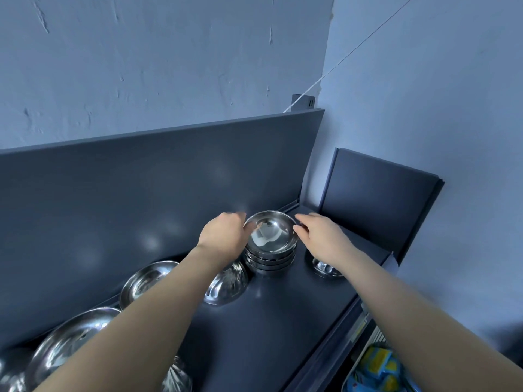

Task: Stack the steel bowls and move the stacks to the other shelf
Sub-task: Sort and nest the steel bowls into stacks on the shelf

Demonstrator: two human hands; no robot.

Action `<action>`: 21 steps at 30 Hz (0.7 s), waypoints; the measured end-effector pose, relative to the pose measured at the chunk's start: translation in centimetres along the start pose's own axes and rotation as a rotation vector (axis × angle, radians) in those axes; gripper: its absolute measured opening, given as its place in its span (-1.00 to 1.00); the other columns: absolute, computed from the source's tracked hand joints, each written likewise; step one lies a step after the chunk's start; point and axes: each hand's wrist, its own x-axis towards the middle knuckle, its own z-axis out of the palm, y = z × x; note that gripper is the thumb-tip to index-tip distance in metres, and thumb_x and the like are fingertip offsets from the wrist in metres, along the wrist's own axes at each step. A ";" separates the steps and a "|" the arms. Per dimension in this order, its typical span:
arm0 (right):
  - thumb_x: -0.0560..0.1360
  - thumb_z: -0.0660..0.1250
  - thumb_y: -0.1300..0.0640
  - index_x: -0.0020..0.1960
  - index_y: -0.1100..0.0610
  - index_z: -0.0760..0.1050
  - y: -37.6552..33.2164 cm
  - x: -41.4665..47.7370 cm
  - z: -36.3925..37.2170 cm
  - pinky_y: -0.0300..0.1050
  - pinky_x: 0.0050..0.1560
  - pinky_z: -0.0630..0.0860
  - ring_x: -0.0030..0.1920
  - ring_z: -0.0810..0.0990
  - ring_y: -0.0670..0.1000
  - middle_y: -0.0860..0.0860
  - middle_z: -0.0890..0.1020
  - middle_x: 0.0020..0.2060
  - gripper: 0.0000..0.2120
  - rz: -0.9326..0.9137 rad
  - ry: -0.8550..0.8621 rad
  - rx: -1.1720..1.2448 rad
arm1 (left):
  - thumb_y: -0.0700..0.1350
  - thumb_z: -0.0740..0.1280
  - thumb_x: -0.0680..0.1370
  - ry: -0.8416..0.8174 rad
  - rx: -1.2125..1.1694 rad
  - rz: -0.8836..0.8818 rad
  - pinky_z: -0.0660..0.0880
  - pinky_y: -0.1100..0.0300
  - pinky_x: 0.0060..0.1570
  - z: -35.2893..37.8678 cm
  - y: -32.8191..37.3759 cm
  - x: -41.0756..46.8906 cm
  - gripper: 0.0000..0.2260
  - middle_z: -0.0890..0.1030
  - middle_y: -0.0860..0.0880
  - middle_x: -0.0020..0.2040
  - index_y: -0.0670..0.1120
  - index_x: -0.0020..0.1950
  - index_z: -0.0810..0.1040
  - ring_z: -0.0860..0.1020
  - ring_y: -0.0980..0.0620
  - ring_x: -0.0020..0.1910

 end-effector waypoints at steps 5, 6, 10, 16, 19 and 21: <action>0.63 0.19 -0.02 0.43 0.15 0.38 1.4 -1.3 -1.9 -0.03 0.25 0.43 0.20 0.55 0.09 0.08 0.47 0.37 -0.57 -0.036 0.000 -0.063 | 0.24 0.09 0.58 0.061 0.109 0.155 0.38 0.09 0.02 -1.3 1.8 -0.8 -0.59 0.51 -0.05 0.08 -0.06 0.11 0.50 0.47 -0.09 0.14; 0.62 0.21 -0.04 0.48 0.12 0.33 2.0 -1.6 -2.2 -0.07 0.30 0.38 0.26 0.53 0.06 0.04 0.41 0.44 -0.52 -0.022 -0.017 -0.062 | 0.27 0.11 0.56 0.045 0.113 0.174 0.38 0.09 0.10 -1.3 2.3 -0.8 -0.56 0.51 -0.04 0.15 -0.03 0.19 0.48 0.44 -0.08 0.20; 0.50 0.39 -0.09 0.55 0.09 0.21 4.8 -1.9 -2.6 -0.12 0.45 0.22 0.50 0.28 0.00 0.02 0.26 0.53 -0.28 0.074 -0.117 -0.034 | 0.41 0.30 0.35 -0.173 0.161 0.145 0.23 -0.06 0.36 -0.4 4.5 -0.9 -0.09 0.23 -0.03 0.49 0.00 0.54 0.07 0.22 -0.12 0.45; 0.26 0.54 -0.19 0.57 0.08 0.13 7.4 -1.2 0.0 -0.06 0.47 0.25 0.52 0.21 0.01 0.01 0.21 0.55 0.04 0.202 -0.231 -0.002 | 0.28 0.49 0.26 -0.296 0.186 0.045 0.30 -0.14 0.33 2.2 4.0 -0.3 0.11 0.03 -0.05 0.54 0.05 0.56 -0.15 0.06 -0.19 0.50; 0.22 0.57 -0.19 0.58 0.07 0.07 8.1 -0.7 1.1 0.02 0.47 0.26 0.53 0.19 0.07 0.06 0.16 0.56 0.11 0.231 -0.259 0.016 | 0.24 0.51 0.26 -0.273 0.151 0.038 0.34 -0.10 0.33 2.8 3.6 0.3 0.09 0.07 -0.03 0.53 0.02 0.56 -0.12 0.10 -0.17 0.49; 0.22 0.59 -0.17 0.59 0.05 0.05 8.4 -0.4 1.6 0.03 0.48 0.25 0.54 0.16 0.11 0.11 0.11 0.57 0.12 0.240 -0.274 0.013 | 0.21 0.51 0.27 -0.265 0.144 0.031 0.33 -0.11 0.34 2.9 3.3 0.6 0.08 0.06 -0.03 0.53 0.02 0.56 -0.11 0.08 -0.18 0.50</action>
